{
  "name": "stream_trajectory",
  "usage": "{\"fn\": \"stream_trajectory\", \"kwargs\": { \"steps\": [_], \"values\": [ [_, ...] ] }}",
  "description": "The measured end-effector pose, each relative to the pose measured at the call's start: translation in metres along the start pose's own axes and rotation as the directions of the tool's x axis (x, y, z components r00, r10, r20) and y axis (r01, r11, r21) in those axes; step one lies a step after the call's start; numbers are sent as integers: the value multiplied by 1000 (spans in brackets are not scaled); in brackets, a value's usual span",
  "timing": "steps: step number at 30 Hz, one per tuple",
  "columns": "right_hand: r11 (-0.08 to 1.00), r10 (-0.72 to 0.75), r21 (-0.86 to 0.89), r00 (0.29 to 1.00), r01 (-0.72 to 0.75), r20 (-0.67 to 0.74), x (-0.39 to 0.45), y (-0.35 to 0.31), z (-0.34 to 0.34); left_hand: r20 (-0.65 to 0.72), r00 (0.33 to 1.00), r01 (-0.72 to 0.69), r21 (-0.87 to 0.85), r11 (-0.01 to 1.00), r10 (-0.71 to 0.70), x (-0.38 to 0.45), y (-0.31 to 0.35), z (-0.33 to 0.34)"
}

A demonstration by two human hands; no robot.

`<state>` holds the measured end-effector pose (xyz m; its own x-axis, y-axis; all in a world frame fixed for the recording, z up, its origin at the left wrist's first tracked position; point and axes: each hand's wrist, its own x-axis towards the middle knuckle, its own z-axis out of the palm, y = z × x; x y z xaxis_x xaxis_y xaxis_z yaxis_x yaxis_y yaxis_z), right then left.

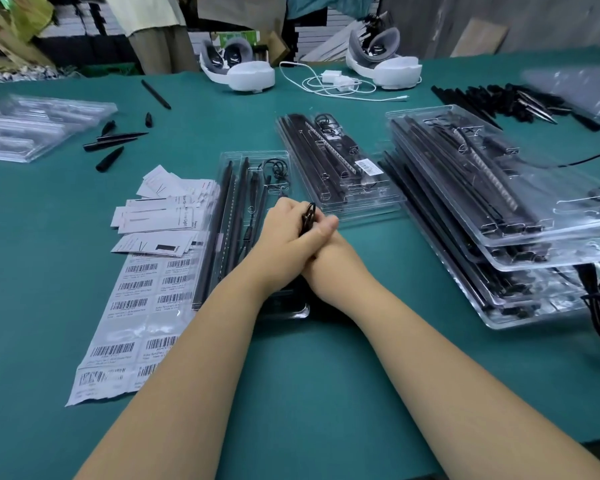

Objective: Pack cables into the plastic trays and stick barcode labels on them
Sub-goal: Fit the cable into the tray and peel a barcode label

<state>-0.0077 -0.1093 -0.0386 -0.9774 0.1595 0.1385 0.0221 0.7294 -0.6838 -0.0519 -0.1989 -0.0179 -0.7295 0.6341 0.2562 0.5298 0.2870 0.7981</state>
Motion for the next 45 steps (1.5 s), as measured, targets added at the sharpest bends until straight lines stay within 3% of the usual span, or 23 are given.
{"fn": "stream_trajectory", "kwargs": {
  "steps": [4,7,10,17,25,32,38,45],
  "values": [
    [992,15,129,999,-10,-40,-5,-4,-5,-69,996,46,-151,987,-57,1,-1,0],
    [983,68,173,997,-62,-34,-5,-4,-7,22,986,162,-313,936,-164,4,-5,-5],
    [899,169,406,985,-165,27,-5,0,-11,117,977,212,-425,880,-180,6,-9,-9],
    [808,224,556,975,-195,17,-3,3,-9,29,980,200,-248,948,-199,8,-9,-4],
    [784,193,596,981,-174,34,-10,0,-10,-19,975,210,-262,942,-222,7,-8,-3],
    [782,243,592,970,-194,-3,-10,-2,-6,-4,981,189,-211,959,-194,8,-6,-4],
    [710,322,660,947,-245,5,-5,-1,-9,26,993,118,-132,984,-116,5,-2,-12],
    [763,259,607,966,-223,30,-8,-1,-13,8,988,152,27,988,-152,-5,-1,-25]
  ]
}}
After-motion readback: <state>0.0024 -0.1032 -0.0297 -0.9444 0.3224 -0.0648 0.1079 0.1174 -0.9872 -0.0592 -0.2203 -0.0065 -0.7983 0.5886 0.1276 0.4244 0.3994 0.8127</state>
